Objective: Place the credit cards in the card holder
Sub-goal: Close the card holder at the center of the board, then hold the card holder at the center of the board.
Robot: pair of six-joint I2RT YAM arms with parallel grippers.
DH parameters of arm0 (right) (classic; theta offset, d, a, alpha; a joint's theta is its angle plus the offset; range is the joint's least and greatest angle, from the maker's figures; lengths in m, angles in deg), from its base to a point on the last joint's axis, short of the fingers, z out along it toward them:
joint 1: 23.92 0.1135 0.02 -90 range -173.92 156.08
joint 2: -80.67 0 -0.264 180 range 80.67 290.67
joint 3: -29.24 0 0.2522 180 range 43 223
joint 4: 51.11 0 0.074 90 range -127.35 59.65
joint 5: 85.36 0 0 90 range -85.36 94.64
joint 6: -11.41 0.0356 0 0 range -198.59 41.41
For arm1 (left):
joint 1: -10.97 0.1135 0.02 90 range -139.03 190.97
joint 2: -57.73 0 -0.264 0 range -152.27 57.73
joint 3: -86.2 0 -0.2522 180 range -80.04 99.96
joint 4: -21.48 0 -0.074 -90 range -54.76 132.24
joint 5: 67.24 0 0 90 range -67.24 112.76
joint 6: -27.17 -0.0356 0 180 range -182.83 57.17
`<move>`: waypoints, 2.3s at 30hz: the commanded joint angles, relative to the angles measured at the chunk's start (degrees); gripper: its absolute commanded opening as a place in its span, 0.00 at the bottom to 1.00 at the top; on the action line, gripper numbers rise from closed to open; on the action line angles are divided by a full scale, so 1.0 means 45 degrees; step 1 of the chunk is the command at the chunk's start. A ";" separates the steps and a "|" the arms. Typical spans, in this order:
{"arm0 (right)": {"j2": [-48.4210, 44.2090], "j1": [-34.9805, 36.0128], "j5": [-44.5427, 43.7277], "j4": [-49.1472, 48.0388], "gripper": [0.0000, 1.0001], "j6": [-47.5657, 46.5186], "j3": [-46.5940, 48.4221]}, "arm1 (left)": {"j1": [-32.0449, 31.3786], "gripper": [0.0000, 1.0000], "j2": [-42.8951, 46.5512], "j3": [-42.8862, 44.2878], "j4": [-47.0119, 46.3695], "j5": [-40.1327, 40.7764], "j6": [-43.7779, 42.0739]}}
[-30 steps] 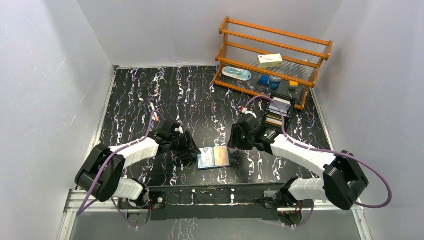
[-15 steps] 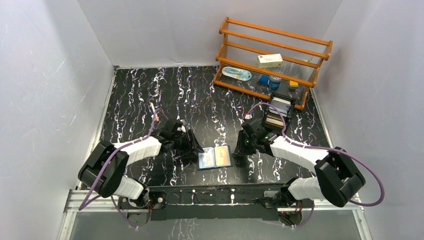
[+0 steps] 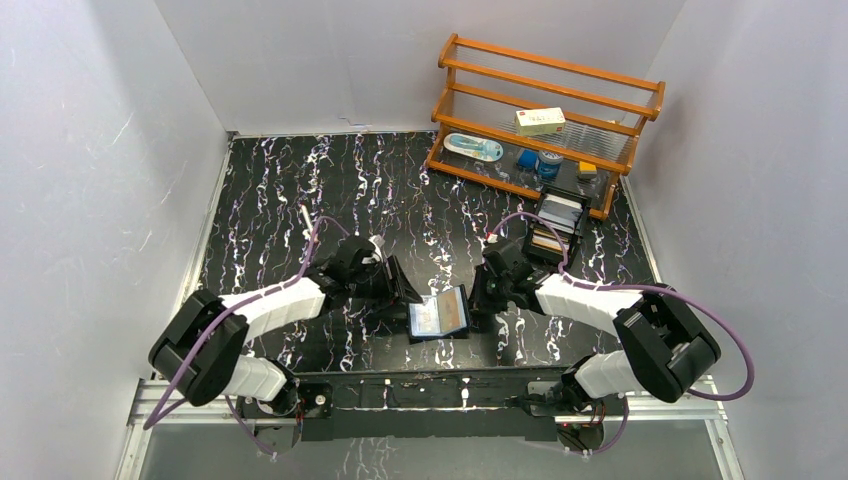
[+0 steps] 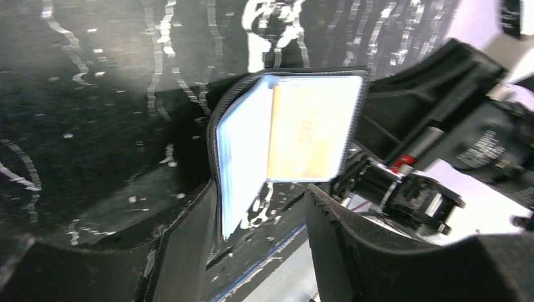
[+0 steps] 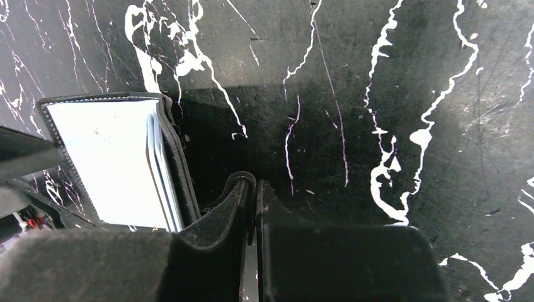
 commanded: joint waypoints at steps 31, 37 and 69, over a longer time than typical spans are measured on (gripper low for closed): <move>-0.1562 -0.0032 0.0181 -0.0062 0.34 -0.0586 0.0485 | -0.1453 0.30 -0.1802 0.1871 -0.0783 0.1049 -0.0908; -0.2567 -0.0280 -0.0215 0.0726 0.41 -0.0689 0.0868 | -0.1453 0.33 -0.2077 0.2800 0.0934 0.1831 -0.1764; -0.2304 -0.1619 0.1874 0.0080 0.14 0.0107 -0.0973 | -0.2796 0.21 -0.2680 0.4504 0.2878 0.2226 -0.1996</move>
